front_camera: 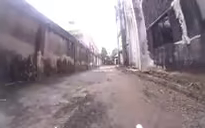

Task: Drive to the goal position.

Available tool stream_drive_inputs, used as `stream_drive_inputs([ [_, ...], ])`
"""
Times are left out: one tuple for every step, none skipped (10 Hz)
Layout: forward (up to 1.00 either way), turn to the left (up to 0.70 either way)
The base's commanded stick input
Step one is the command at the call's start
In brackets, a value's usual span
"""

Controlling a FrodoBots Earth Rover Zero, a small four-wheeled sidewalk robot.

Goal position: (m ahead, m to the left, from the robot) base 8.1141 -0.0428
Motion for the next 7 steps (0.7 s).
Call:
stream_drive_inputs([
  [0.70,0.00],
  [0.70,-0.05],
  [0.70,-0.26],
  [0.70,-0.34],
  [0.70,-0.35],
  [0.70,-0.35],
  [0.70,0.00],
])
